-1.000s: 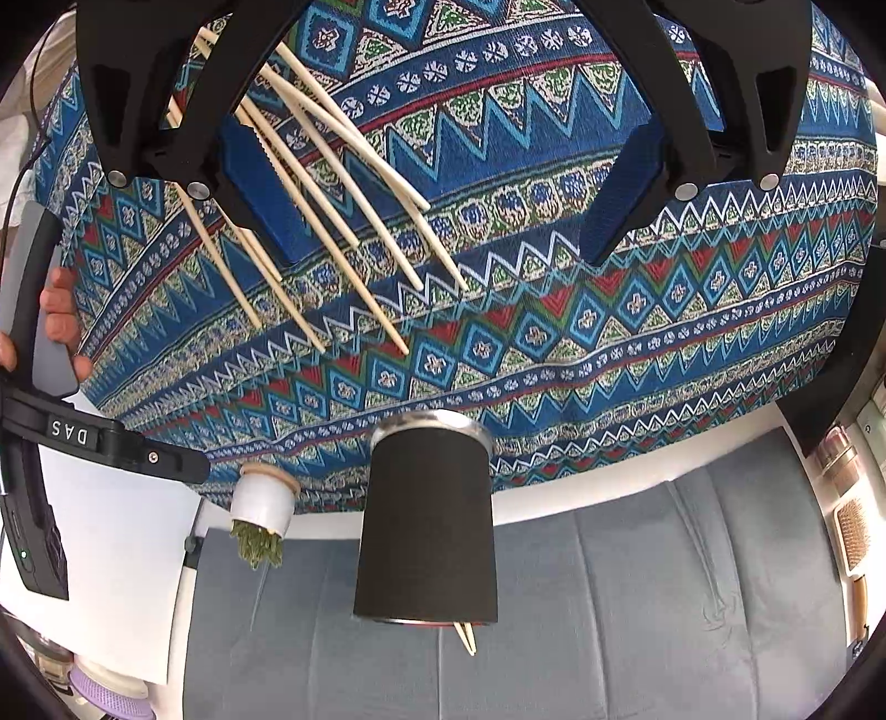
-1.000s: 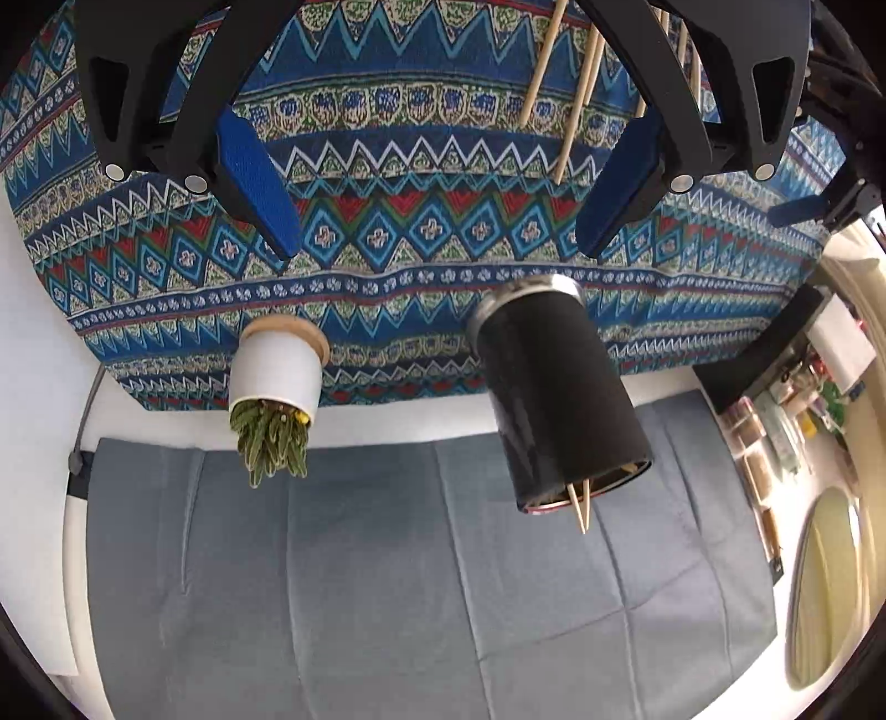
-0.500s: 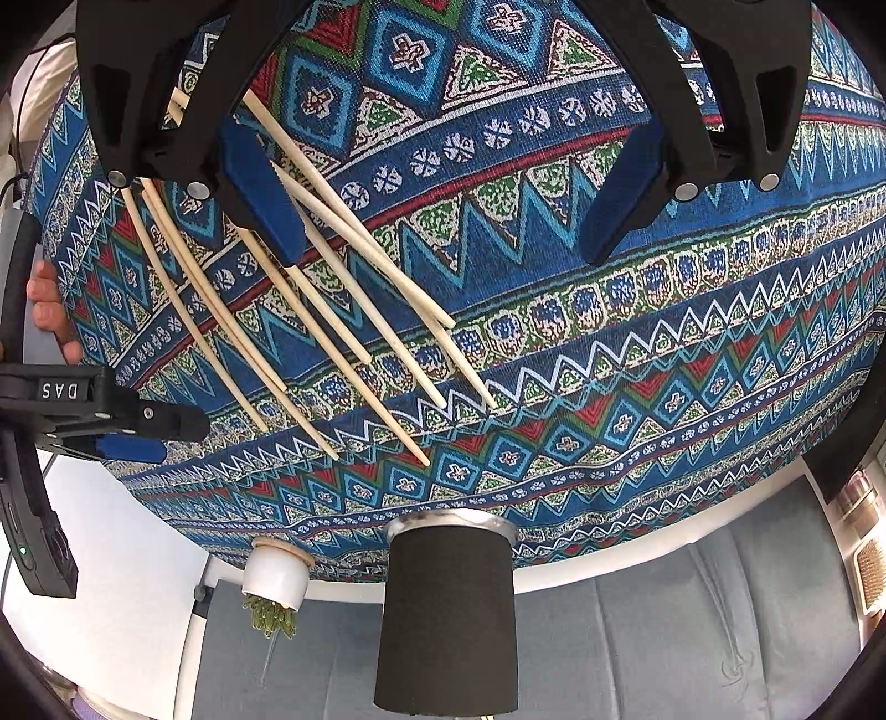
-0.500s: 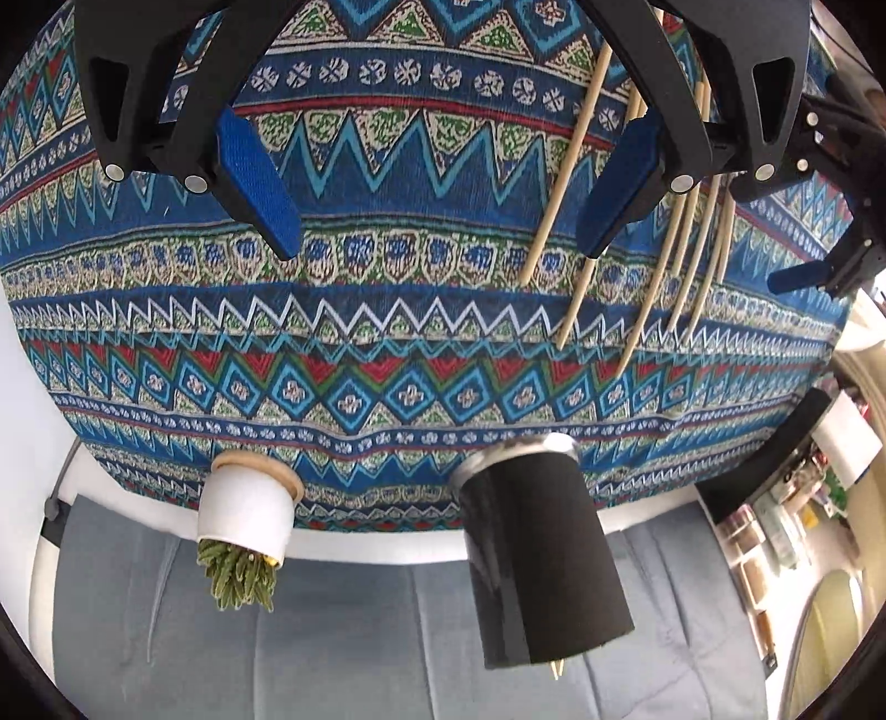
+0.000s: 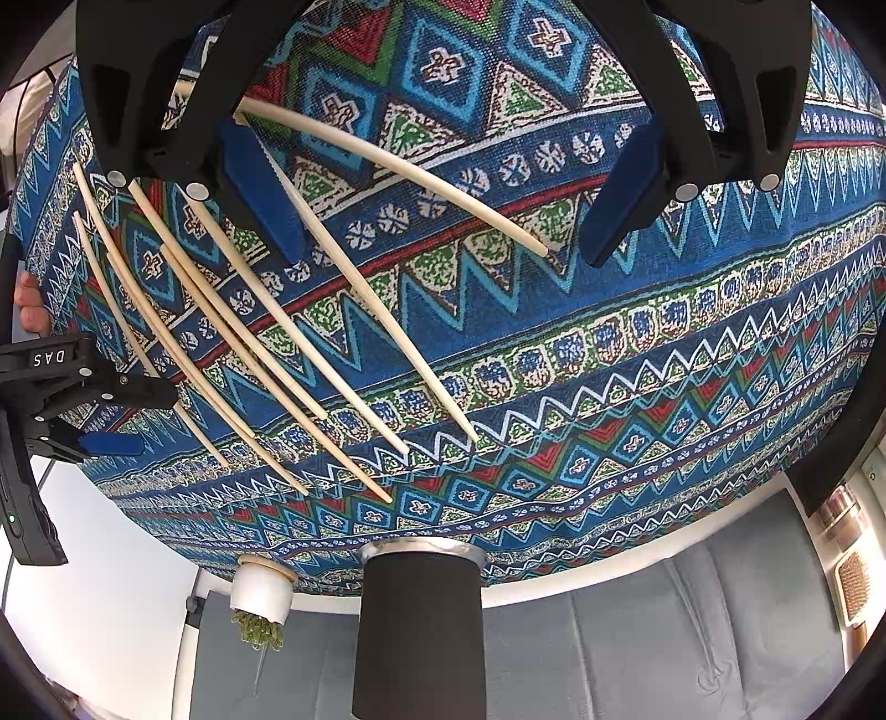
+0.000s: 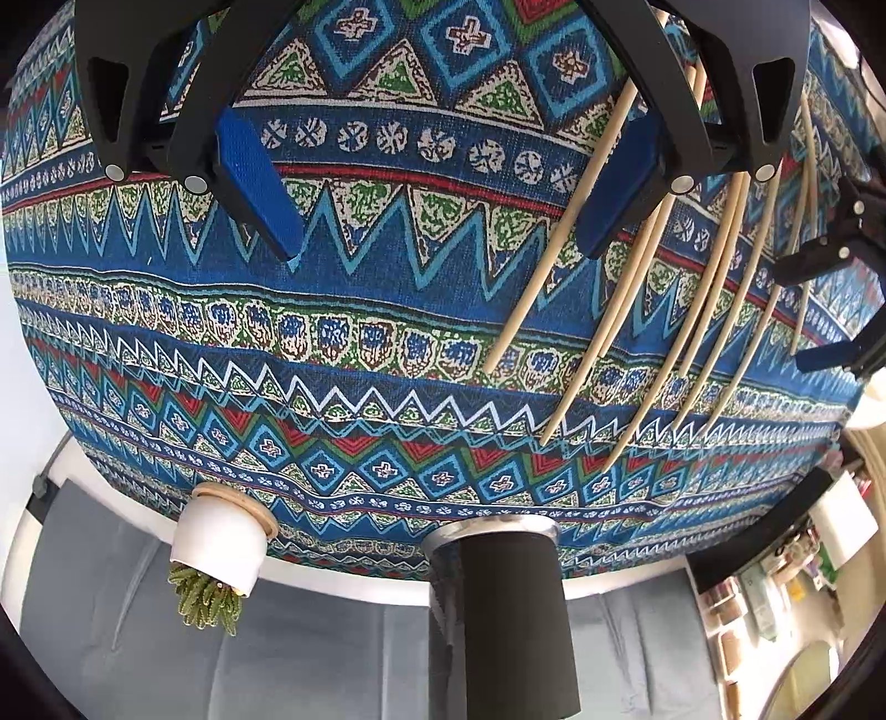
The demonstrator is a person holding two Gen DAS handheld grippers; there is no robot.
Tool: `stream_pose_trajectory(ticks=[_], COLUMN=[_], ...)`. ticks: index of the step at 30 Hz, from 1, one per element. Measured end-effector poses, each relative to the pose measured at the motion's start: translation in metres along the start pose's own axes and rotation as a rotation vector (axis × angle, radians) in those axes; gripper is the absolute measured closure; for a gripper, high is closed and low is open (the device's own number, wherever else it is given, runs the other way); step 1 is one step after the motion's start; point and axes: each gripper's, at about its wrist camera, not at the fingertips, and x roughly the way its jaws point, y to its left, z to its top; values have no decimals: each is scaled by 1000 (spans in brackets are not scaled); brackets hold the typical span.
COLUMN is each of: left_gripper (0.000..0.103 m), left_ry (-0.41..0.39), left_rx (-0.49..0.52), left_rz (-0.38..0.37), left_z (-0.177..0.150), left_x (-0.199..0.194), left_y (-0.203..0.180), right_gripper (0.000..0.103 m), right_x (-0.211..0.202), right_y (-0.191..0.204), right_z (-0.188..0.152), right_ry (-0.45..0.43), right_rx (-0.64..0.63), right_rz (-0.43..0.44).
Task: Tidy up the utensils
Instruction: 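Withdraw the right gripper from the holder back toward the chopsticks, then grasp another wooden chopstick with the right gripper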
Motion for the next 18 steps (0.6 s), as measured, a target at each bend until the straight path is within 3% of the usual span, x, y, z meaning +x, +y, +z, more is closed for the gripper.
stream_pose_trajectory(ticks=[7, 14, 18], left_gripper=[6, 6, 6], left_ry=[16, 35, 68], left_rx=[-41, -192, -228], left_rz=[21, -47, 12], left_z=[-9, -21, -32], left_x=[-8, -30, -31], left_y=[17, 43, 48], right_gripper=[8, 7, 7], right_x=[-8, -8, -8], right_y=[-8, -10, -10], right_z=[-12, -12, -13], right_ry=[-29, -28, -28], right_rx=[-1, -5, -4], right_rz=[5, 9, 10])
